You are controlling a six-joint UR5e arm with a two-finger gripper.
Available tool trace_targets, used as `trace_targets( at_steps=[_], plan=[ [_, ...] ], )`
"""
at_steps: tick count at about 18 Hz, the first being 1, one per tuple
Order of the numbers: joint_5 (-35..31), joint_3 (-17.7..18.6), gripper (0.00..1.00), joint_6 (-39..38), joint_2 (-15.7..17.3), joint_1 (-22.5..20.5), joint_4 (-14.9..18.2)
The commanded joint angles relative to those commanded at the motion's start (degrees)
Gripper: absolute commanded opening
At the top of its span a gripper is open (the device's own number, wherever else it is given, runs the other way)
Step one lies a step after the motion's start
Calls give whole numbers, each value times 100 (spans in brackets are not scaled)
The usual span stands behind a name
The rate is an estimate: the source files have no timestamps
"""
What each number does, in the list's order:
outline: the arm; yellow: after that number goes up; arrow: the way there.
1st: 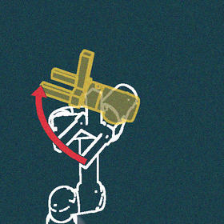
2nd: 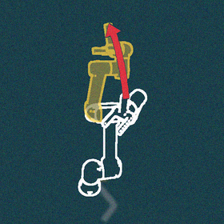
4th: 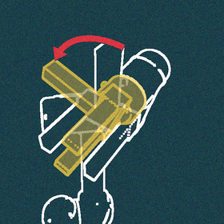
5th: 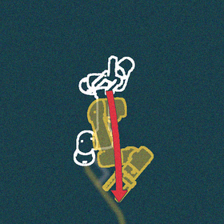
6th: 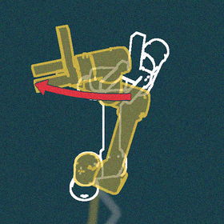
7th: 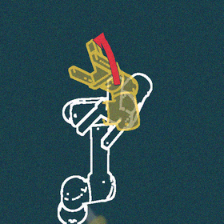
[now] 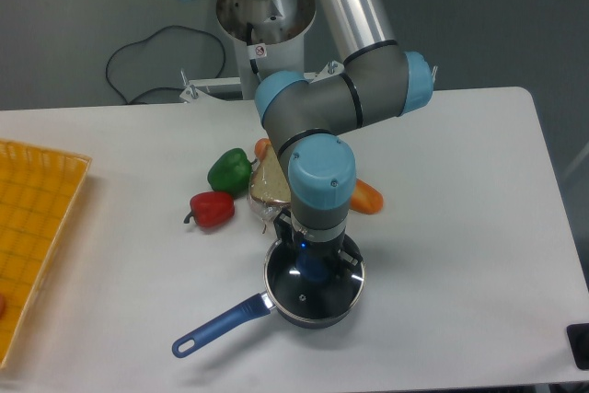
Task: Open the lid
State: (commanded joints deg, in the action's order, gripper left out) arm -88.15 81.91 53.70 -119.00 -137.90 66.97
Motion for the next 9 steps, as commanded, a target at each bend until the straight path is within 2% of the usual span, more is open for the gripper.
trace_targets(
  at_steps=[9],
  plan=[
    [0, -44, 50, -105, 52, 9, 26]
  ],
)
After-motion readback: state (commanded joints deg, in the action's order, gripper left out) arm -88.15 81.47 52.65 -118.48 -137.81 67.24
